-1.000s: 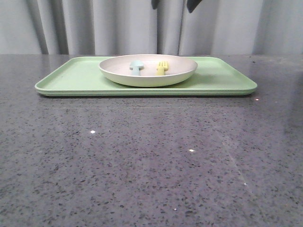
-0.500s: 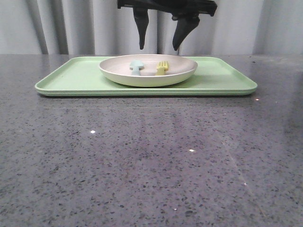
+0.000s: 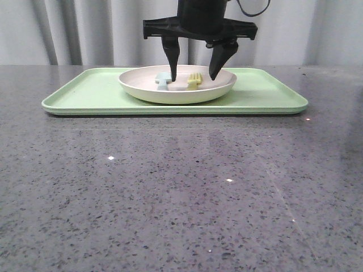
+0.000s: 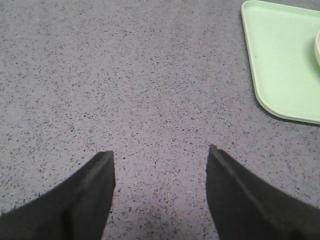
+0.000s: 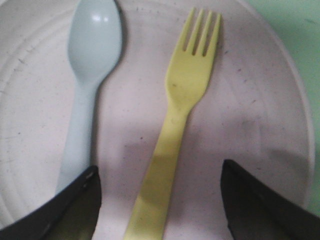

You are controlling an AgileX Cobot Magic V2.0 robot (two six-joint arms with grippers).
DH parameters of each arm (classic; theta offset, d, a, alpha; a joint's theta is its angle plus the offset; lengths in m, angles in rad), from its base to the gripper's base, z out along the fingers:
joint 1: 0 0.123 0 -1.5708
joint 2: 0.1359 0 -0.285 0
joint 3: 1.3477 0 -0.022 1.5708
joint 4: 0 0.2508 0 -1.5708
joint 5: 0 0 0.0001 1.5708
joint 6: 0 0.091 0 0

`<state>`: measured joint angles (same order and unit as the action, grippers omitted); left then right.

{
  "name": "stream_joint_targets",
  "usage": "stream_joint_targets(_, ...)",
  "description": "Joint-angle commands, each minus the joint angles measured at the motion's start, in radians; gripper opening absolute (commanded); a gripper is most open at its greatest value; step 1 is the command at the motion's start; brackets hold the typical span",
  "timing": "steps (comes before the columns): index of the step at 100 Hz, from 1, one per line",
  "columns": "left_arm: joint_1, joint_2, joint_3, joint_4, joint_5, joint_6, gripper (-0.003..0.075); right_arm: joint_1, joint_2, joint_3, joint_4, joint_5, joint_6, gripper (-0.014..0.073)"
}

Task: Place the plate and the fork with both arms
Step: 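Lower the open right gripper onto the yellow fork on the plate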

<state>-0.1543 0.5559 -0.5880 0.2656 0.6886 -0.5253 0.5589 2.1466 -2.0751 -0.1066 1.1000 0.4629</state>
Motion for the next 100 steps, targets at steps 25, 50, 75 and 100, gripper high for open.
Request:
stream_joint_targets(25, 0.001, 0.004, -0.025, 0.008, -0.061, -0.010, 0.0399, -0.004, -0.061, -0.035, -0.034, -0.023, 0.002, 0.0509)
stream_joint_targets(50, 0.001, 0.004, -0.025, 0.008, -0.061, -0.010, 0.0399, -0.004, -0.047, -0.035, -0.033, -0.015, 0.002, 0.0509)
stream_joint_targets(75, 0.001, 0.004, -0.025, 0.008, -0.061, -0.010, 0.0399, -0.004, -0.023, -0.035, -0.024, 0.002, 0.002, 0.0509)
stream_joint_targets(100, 0.001, 0.004, -0.025, 0.008, -0.061, -0.010, 0.0399, -0.004, -0.010, -0.035, 0.004, 0.004, 0.002, 0.0509)
